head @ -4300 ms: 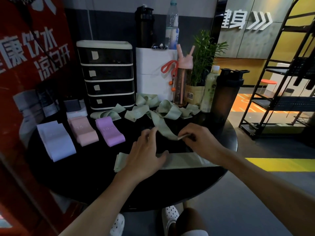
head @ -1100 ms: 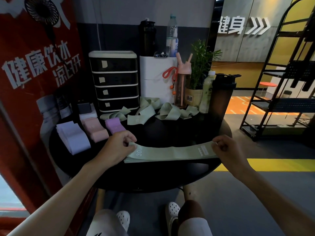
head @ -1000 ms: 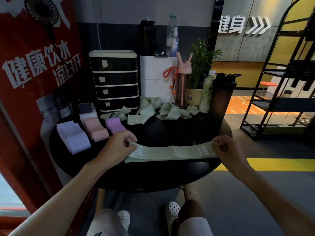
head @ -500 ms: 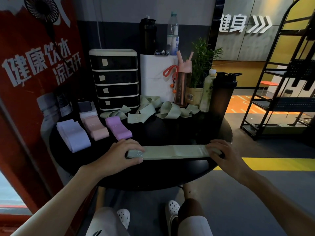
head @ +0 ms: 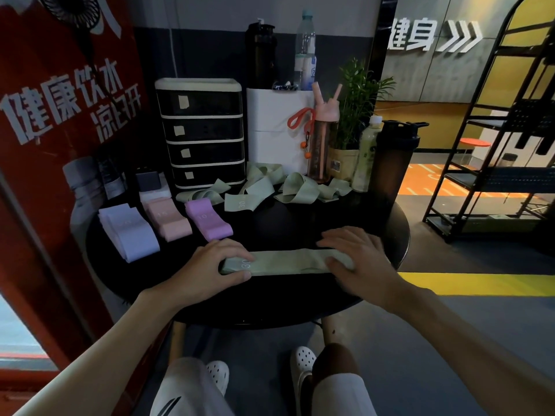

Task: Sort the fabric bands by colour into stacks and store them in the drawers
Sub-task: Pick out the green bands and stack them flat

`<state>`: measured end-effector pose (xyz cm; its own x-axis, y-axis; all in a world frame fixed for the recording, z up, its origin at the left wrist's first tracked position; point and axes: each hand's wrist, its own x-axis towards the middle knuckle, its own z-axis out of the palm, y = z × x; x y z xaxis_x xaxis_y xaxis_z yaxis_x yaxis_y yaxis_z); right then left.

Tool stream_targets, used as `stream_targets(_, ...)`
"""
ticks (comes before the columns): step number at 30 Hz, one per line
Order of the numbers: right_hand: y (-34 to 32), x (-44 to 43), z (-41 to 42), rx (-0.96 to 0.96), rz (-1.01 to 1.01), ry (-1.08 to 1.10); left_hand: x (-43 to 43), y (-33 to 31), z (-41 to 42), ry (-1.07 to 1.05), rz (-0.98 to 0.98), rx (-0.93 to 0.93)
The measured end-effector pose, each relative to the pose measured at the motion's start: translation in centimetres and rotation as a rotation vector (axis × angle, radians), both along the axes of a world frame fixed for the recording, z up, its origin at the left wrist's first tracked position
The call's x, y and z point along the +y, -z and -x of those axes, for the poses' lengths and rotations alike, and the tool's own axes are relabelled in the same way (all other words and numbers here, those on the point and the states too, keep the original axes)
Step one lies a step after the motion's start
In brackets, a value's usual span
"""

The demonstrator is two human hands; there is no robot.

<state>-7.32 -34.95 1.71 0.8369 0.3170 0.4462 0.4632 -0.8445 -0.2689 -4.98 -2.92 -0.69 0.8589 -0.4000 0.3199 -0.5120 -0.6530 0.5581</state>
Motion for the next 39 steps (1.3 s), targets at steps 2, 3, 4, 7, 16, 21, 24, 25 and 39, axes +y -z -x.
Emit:
stream_targets(2,-0.1,1.8,-0.2,0.03,0.037,-0.063,0.0,0.0,0.1,-0.01,0.008,0.009)
stream_targets(3,0.0,2.3,-0.2,0.044,0.041,-0.087,0.0,0.0,0.2,-0.016,0.012,0.017)
stream_targets(4,0.1,2.6,-0.2,0.055,0.051,-0.105,0.0,0.0,0.2,-0.021,0.014,0.022)
stream_targets(7,0.5,2.7,-0.2,0.081,0.104,-0.114,0.1,0.2,0.1,-0.034,0.002,0.024)
stream_targets(16,0.0,5.0,-4.1,0.148,0.026,0.083,-0.5,-3.4,-1.9,-0.015,0.076,0.002)
stream_targets(21,1.7,5.3,-4.4,0.115,0.206,0.119,-0.4,-5.8,-6.9,-0.235,0.032,-0.013)
stream_targets(24,1.9,5.4,-4.4,0.092,0.203,0.122,-0.5,-6.4,-10.3,-0.325,-0.064,-0.025)
stream_targets(25,2.0,5.4,-4.4,0.086,0.207,0.122,-0.5,-6.4,-11.3,-0.345,-0.1,-0.006)
stream_targets(39,1.9,5.5,-4.4,0.069,0.195,0.141,-0.6,-5.2,-16.0,-0.442,-0.45,0.106)
